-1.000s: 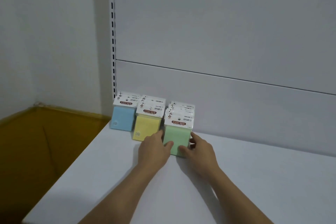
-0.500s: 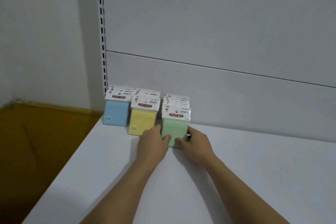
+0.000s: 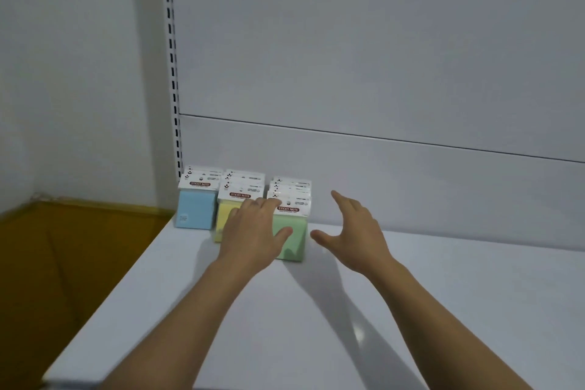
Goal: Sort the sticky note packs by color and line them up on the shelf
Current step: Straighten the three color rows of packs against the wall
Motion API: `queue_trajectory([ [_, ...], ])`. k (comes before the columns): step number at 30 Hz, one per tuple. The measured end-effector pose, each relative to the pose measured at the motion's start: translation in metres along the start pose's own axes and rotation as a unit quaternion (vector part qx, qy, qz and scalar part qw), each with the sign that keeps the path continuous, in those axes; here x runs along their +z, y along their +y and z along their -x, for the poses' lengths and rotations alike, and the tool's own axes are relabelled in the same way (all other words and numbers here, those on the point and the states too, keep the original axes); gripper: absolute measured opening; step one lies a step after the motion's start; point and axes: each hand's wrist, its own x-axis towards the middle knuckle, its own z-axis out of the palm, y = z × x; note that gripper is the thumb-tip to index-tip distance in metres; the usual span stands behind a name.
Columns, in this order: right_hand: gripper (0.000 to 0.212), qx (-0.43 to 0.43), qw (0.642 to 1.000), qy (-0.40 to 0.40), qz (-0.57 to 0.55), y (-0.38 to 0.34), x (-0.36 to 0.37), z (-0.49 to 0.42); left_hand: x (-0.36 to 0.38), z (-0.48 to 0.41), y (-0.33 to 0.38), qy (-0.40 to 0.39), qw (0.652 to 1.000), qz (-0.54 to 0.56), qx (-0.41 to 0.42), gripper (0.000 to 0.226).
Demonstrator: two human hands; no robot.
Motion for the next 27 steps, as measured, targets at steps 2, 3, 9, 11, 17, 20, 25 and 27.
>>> queue_trajectory([
  [2, 0.087, -0.018, 1.0, 0.012, -0.013, 0.003, -0.006, 0.001, -0.005, 0.001, 0.003, -0.003, 1.0, -0.023, 0.003, 0.056],
  [3, 0.087, -0.03, 0.999, 0.015, -0.019, 0.003, -0.008, 0.002, -0.008, 0.002, 0.003, -0.01, 0.999, -0.038, 0.0, 0.057],
  [9, 0.085, -0.095, 0.995, 0.001, -0.041, -0.003, -0.005, 0.0, -0.033, 0.017, -0.011, -0.018, 0.994, -0.101, -0.045, 0.058],
  [11, 0.084, -0.109, 0.993, -0.008, -0.047, -0.01, 0.003, 0.001, -0.043, 0.025, -0.023, -0.016, 0.991, -0.118, -0.066, 0.059],
  [17, 0.076, -0.175, 0.982, -0.008, -0.074, -0.063, 0.037, 0.003, -0.065, 0.033, -0.074, -0.031, 0.981, -0.158, -0.111, 0.061],
  [20, 0.074, -0.175, 0.979, -0.032, -0.097, -0.097, 0.065, -0.004, -0.07, 0.025, -0.105, -0.039, 0.98, -0.152, -0.122, 0.058],
  [25, 0.07, -0.116, 0.983, -0.08, -0.116, -0.151, 0.116, -0.019, -0.066, 0.008, -0.164, -0.042, 0.984, -0.096, -0.143, 0.053],
  [27, 0.065, -0.093, 0.985, -0.09, -0.114, -0.166, 0.134, -0.023, -0.059, -0.002, -0.185, -0.061, 0.983, -0.047, -0.168, 0.06],
])
